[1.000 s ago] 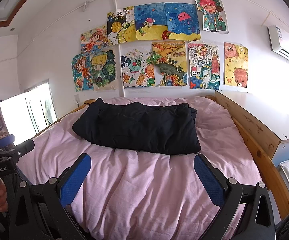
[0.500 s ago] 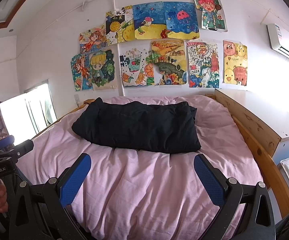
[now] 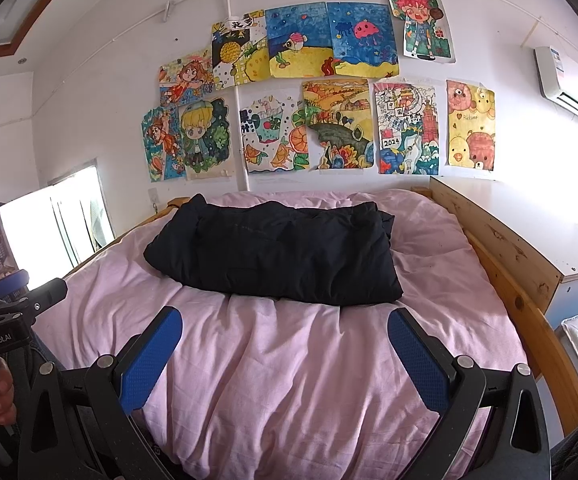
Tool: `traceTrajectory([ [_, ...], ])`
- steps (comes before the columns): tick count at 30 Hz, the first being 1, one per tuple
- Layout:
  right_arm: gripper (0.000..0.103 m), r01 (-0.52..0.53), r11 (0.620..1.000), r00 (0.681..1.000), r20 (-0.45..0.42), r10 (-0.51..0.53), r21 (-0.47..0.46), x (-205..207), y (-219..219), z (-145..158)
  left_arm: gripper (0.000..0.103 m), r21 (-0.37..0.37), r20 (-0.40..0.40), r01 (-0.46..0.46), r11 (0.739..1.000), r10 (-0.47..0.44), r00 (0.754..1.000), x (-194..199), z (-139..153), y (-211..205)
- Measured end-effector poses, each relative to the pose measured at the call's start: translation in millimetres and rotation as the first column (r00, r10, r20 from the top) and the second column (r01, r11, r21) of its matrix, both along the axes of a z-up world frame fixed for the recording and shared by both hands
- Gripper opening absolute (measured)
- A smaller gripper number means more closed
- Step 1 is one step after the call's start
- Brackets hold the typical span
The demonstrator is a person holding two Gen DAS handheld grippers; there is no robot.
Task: Fold large clothes
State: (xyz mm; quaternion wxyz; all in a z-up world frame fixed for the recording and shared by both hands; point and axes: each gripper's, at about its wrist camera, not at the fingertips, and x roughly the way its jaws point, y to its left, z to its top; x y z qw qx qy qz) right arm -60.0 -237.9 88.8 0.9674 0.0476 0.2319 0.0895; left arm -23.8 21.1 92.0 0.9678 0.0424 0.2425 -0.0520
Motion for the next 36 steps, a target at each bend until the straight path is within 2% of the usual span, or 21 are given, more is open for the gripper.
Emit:
traceTrajectory([
  [36,0.103,0.005,1.000,1.000,-0.005,-0.005,0.001,0.1,2.7,1.3,0.102,0.007,0.006,-0.016,1.000,0.016,1.000,1.0,3.3,3.1],
])
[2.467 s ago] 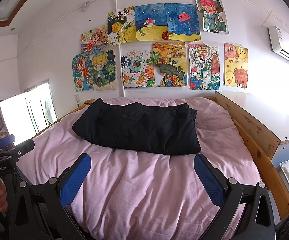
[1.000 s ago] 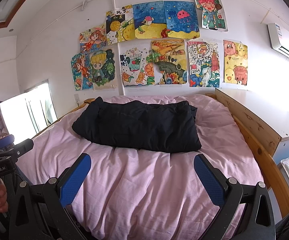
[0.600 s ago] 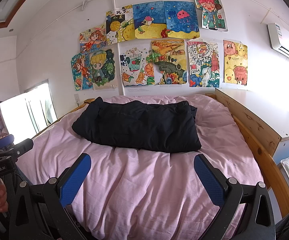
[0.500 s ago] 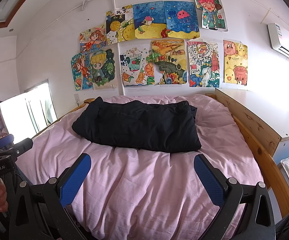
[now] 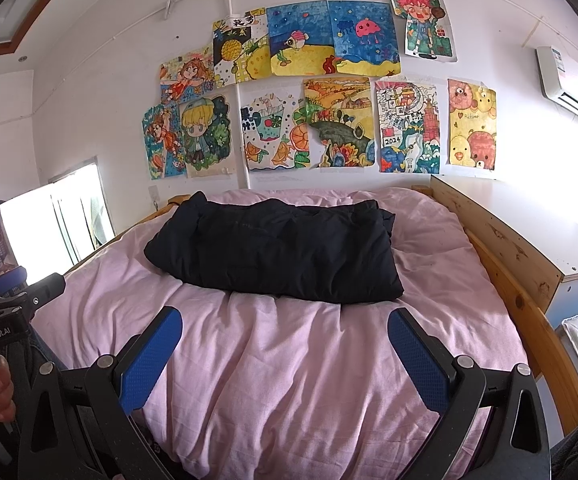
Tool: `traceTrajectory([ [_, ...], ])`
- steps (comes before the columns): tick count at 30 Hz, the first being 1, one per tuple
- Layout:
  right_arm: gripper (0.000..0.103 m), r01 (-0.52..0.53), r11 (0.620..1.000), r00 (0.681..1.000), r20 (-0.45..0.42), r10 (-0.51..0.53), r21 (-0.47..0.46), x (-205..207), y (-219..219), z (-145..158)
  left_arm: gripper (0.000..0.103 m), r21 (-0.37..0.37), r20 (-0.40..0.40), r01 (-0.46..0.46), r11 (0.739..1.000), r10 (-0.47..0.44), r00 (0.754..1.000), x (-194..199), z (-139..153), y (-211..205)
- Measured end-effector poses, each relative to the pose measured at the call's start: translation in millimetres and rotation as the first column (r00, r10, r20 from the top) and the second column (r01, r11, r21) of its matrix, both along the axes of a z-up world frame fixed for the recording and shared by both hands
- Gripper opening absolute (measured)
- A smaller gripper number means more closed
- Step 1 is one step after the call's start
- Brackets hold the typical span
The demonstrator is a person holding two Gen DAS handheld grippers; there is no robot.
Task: Fold large clothes
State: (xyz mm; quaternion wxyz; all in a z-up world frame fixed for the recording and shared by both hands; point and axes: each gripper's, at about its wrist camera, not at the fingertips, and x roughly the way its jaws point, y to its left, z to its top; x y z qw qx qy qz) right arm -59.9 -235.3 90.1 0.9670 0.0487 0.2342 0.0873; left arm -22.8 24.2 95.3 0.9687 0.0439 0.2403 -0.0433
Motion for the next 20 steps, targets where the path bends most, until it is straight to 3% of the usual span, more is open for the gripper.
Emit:
traceTrajectory([
  [20,0.103,0.001,1.000,1.000,-0.002,-0.001,0.000,-0.4,0.3,0.2,0.102,0.000,0.000,-0.003,1.000,0.003,1.000,-0.2,-0.6,-2.0],
])
